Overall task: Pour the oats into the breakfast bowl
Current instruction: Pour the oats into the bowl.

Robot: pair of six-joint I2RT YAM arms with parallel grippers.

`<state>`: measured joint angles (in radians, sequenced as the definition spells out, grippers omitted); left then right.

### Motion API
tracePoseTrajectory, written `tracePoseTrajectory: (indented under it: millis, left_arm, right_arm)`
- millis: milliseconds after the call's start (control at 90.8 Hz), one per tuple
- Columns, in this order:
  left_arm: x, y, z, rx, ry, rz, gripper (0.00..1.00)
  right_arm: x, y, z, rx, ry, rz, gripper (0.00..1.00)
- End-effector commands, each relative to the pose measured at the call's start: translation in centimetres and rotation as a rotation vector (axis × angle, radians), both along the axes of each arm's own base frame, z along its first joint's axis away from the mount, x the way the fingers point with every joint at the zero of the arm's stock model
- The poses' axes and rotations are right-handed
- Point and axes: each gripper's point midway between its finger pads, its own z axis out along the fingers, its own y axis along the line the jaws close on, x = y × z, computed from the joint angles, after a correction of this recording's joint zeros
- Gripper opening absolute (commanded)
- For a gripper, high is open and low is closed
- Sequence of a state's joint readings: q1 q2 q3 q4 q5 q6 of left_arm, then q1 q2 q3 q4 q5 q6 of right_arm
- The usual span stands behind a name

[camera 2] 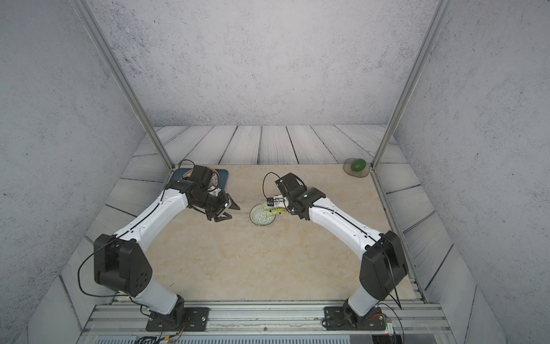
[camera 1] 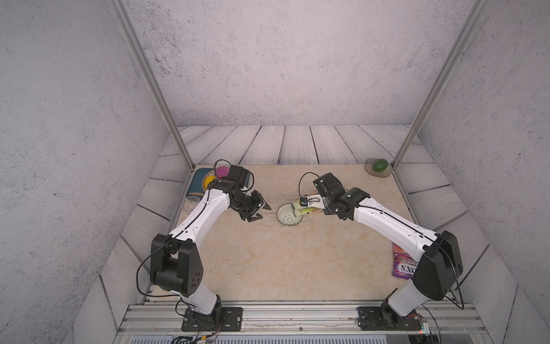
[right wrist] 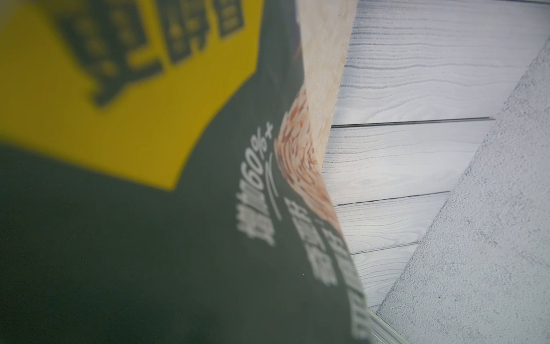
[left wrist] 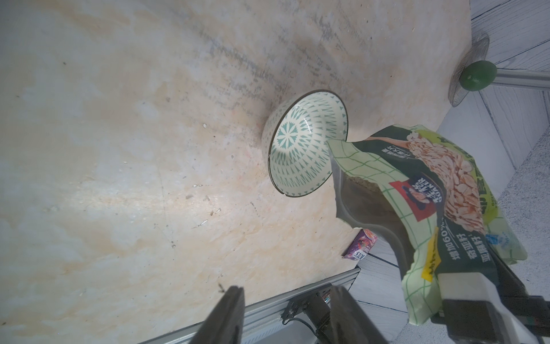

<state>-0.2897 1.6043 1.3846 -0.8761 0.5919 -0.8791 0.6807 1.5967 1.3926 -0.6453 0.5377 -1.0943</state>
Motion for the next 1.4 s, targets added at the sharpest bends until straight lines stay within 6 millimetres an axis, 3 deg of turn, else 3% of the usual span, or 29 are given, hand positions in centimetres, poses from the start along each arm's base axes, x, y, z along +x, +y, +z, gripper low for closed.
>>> tracePoseTrajectory:
  millis: [0, 396, 1387]
  left_arm:
    - [0.1, 0.2, -0.9, 0.004, 0.017, -0.001, 0.52]
    - [0.2, 0.2, -1.4, 0.006, 0.026, 0.004, 0.52]
    - [0.5, 0.3, -2.0, -0.001, 0.044, 0.0, 0.51]
  right_arm:
    - [1.7, -0.1, 5.4, 0.025, -0.201, -0.026, 0.0]
    - [3.2, 1.7, 6.8, -0.012, -0.344, 0.049, 0.0]
    - [2.9, 3.5, 7.8, -0.139, -0.48, 0.18, 0.0]
